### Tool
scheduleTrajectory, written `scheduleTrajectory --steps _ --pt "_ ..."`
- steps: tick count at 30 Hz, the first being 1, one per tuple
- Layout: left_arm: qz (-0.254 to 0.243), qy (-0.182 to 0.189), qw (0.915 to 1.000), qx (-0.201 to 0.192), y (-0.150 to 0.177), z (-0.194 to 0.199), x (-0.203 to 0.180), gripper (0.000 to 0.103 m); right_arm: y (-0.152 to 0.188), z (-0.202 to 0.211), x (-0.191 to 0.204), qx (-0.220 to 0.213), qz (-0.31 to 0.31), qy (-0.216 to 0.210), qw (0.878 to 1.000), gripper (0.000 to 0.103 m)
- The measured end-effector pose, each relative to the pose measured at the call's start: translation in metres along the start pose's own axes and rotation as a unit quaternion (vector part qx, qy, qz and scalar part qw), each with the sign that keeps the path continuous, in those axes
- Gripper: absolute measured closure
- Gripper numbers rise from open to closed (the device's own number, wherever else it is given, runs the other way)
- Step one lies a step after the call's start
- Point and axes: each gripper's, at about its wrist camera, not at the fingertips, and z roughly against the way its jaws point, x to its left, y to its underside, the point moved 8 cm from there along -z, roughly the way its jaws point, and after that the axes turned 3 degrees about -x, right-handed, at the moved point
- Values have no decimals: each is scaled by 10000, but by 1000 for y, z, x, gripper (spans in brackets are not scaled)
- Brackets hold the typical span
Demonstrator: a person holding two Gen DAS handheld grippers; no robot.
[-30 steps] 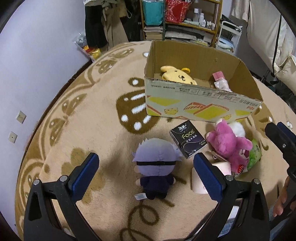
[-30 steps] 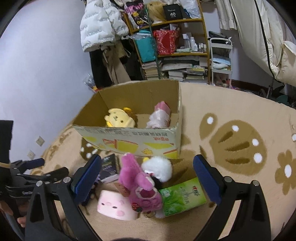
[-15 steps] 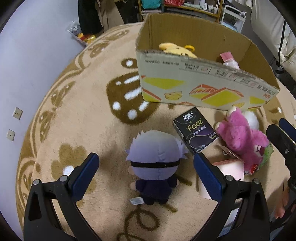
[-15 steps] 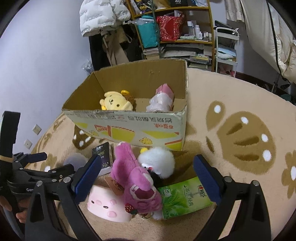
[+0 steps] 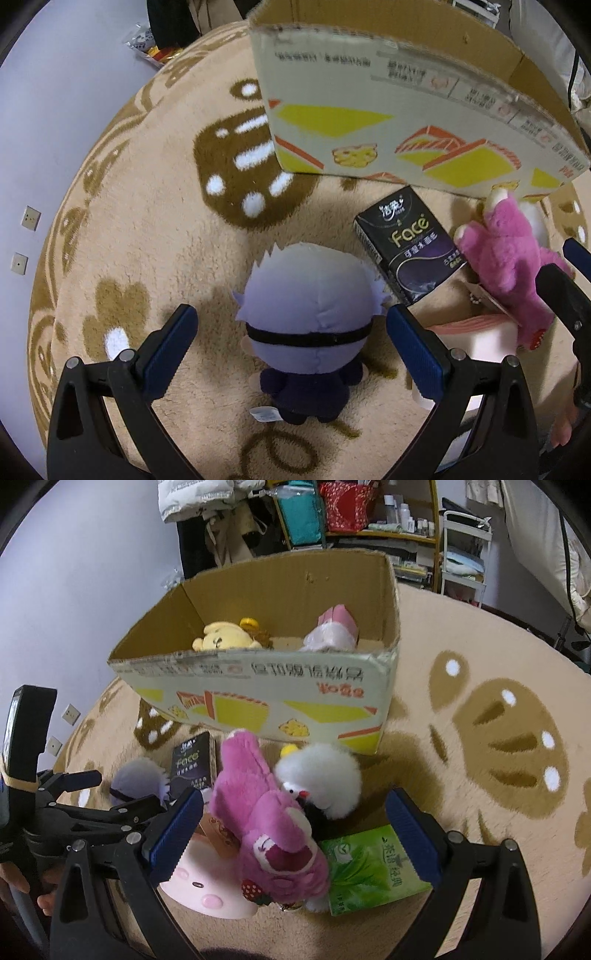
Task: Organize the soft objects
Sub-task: 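Grasp the purple-haired plush doll with the left tool while the right tool grasps the pink bear, then lift the doll with the left tool while the right tool carries the pink bear over the box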
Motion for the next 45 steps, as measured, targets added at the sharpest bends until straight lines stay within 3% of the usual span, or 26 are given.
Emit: scheduleTrajectory --steps 2,3,6,10,11,13,14,18,21,31,38,45 --pt "-57 -17 10000 57 2 -4 -2 2 2 -3 2 74 44 -11 10000 11" --pt "-95 -61 9999 86 3 -7 -2 2 3 -4 2 126 61 8 9999 23" --pt "-252 -230 9993 154 6 -14 -4 2 7 -7 4 251 -14 -150 9996 31" --pt "-303 -218 9992 148 9 -16 -6 4 10 -7 11 327 -16 -403 9987 57" --pt "-300 -207 9992 142 9 -15 -7 4 10 -6 13 286 53 -354 9990 57" --pt "-267 -171 9994 154 11 -14 -8 4 8 0 16 135 182 -297 9993 75" --pt "-215 -116 9995 185 12 -15 -8 7 5 6 19 29 235 -328 9992 78" --pt "234 318 9984 396 20 -16 -7 31 2 18 21 -167 291 -333 9989 80" --pt "353 412 9979 345 20 -13 -4 40 2 19 18 -170 231 -317 9991 81" --pt "440 231 9987 -121 23 19 3 42 -8 52 9 -693 48 -358 9969 81" --pt "647 179 9932 -951 17 75 11 42 -19 95 13 -1324 139 -369 9904 81" --pt "730 302 9712 -2248 -4 155 16 42 -29 136 23 -1926 262 -334 9804 81"
